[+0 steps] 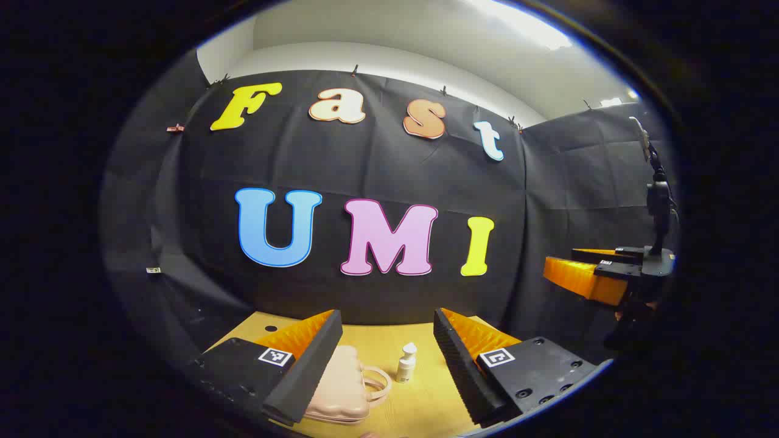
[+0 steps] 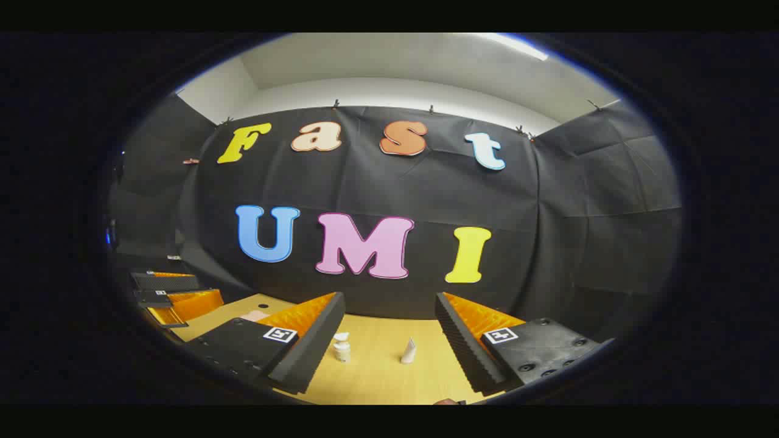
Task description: First open the suitcase, pack the skin care products into it, and then close the suitcase.
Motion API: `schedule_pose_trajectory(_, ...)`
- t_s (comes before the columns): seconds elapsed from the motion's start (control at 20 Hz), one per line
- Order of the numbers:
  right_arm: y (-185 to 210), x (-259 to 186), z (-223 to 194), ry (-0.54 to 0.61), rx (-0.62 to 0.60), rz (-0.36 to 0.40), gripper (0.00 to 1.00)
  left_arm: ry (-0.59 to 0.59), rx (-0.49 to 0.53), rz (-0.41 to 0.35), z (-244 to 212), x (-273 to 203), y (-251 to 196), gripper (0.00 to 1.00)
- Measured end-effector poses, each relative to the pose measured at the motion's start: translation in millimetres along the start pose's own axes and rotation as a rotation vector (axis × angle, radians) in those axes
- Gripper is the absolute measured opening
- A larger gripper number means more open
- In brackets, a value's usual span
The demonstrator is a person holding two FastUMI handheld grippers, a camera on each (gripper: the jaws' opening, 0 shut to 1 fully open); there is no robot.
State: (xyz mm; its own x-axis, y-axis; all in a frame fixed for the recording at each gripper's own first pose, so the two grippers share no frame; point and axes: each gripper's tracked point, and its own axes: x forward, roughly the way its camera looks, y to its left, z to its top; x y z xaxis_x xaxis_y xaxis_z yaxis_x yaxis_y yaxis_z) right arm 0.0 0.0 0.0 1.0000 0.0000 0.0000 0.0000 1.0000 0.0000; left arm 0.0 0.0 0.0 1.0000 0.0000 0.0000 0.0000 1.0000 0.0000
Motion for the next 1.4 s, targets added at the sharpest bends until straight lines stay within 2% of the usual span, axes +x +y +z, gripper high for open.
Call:
schedule_pose_trajectory(0.5,-1.8,-5.8,-0.5,0.005,-0.007,-0.024,0.95,0.018,0.054,-0.036,-11.3,-6.6,-4.7,0.96)
schedule_pose_trajectory(0.9,3.3,-11.9,-6.1,0.020,-0.004,-0.023,0.95,0.057,0.048,-0.037,-35.1,-13.1,-2.7,0.96)
schedule_pose_trajectory(1.2,2.8,-18.4,-5.6,0.029,-0.032,-0.019,0.95,0.186,0.003,-0.096,-89.9,9.8,-20.4,0.96)
schedule_pose_trajectory(1.4,-11.0,-19.6,-13.7,0.046,-0.070,-0.006,0.95,0.358,-0.052,-0.086,-149.3,46.6,-27.8,0.96)
